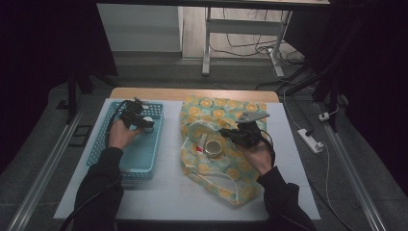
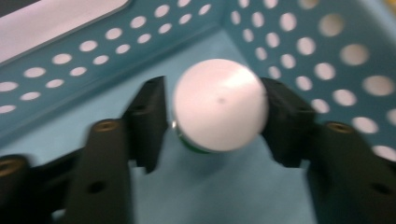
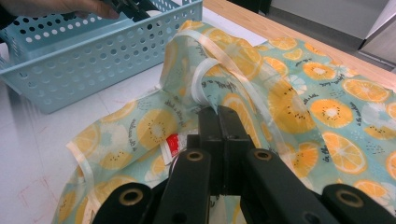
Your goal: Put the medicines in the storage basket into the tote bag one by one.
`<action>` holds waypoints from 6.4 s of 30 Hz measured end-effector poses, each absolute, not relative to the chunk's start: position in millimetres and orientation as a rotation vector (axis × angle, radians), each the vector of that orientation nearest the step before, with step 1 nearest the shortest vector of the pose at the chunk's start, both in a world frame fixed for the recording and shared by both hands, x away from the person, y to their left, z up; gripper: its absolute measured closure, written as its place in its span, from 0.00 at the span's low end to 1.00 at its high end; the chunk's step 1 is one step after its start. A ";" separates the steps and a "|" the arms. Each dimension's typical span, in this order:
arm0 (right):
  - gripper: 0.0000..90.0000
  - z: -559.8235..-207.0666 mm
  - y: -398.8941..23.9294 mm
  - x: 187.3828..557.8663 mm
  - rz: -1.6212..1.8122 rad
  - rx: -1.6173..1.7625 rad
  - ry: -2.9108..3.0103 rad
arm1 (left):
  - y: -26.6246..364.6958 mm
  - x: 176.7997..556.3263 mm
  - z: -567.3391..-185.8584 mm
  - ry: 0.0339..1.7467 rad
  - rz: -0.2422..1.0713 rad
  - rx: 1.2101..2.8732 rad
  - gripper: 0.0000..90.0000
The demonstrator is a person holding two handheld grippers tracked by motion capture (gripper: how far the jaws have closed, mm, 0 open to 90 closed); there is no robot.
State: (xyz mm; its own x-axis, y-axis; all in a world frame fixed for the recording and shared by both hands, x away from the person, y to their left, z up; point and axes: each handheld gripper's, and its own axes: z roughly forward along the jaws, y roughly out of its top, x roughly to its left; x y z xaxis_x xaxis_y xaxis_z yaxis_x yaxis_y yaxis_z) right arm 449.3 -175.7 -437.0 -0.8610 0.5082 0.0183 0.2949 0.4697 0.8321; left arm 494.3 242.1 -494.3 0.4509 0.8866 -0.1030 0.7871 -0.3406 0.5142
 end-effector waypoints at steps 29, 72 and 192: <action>1.00 -435.2 -175.7 448.4 1.349 0.682 2.481 | 239.3 471.2 -447.4 1.335 0.293 2.172 0.56; 1.00 -434.0 -176.0 448.1 1.350 0.682 2.476 | 164.6 425.1 -430.6 1.014 0.192 2.208 0.56; 1.00 -432.0 -175.2 443.6 1.357 0.649 2.485 | 51.0 382.5 -477.9 0.666 0.031 2.220 0.00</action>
State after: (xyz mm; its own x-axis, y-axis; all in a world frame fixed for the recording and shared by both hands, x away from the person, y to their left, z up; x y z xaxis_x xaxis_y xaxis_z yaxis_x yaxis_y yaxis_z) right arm 443.6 -175.2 -432.0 -0.8736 0.4865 0.0053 0.2675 0.4713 0.8404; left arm 382.5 51.0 -477.9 0.8611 0.4720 -0.1889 0.4521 -0.5407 0.7094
